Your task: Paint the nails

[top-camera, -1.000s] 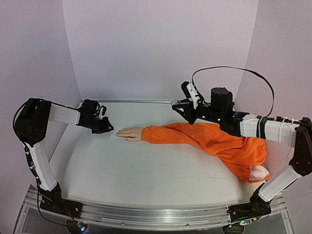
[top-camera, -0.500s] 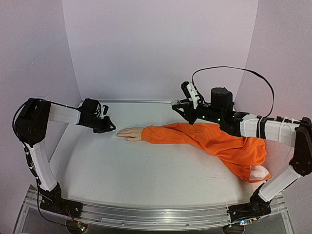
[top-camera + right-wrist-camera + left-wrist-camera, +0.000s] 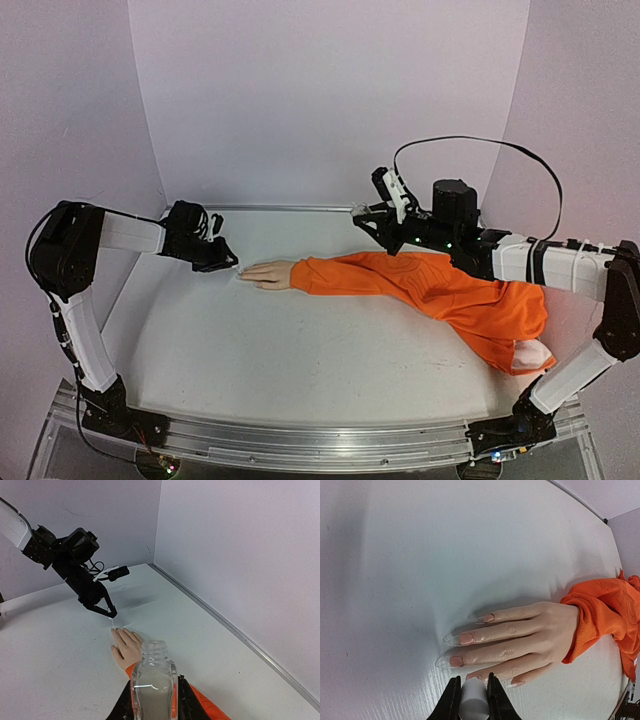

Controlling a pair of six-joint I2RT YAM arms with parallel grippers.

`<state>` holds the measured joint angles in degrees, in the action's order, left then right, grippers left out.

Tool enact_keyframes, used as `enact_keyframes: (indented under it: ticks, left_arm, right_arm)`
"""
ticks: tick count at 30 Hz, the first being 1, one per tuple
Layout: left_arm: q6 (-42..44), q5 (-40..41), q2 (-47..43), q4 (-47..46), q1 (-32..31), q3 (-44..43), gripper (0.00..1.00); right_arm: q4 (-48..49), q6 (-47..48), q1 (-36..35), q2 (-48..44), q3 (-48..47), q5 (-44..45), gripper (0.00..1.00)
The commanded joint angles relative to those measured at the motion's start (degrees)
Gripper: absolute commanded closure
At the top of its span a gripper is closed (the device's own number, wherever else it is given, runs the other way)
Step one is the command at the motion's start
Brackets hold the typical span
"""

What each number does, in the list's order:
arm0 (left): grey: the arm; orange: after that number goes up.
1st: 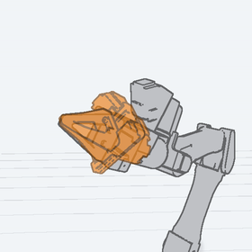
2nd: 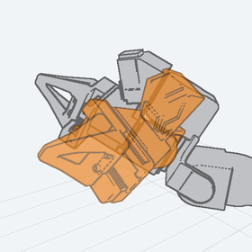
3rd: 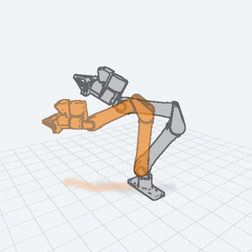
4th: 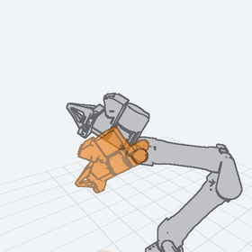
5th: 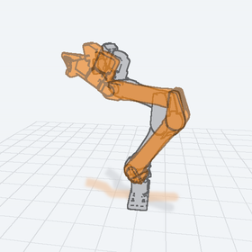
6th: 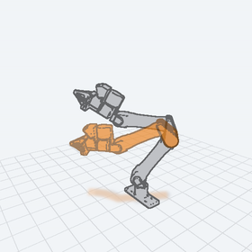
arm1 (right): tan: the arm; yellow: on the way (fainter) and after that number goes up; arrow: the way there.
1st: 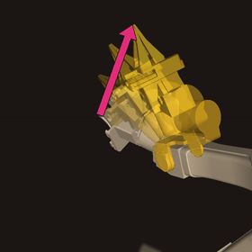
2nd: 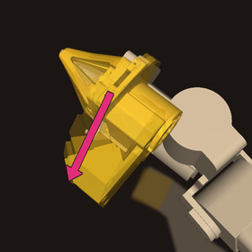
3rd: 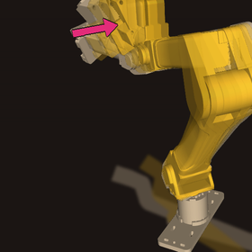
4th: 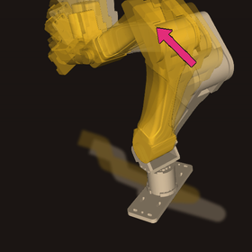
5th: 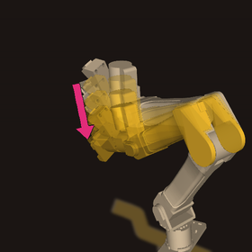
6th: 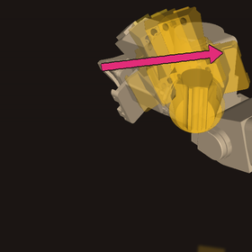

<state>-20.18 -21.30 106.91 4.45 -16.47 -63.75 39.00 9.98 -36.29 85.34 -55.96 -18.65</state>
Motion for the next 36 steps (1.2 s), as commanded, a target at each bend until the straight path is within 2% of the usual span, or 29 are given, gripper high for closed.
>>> enact_keyframes:
  ticks: [1, 36]
  left_arm:
    - [0.2, 0.2, -0.2, -0.7, -0.1, -2.0, 1.00]
    - [0.5, 2.5, 0.5, 1.0, -0.1, -1.2, 1.00]
  right_arm:
    - [4.0, -0.9, 0.3, -0.7, -1.1, -0.9, 1.00]
    - [4.0, -0.9, 0.3, -0.7, -0.9, -0.6, 1.00]
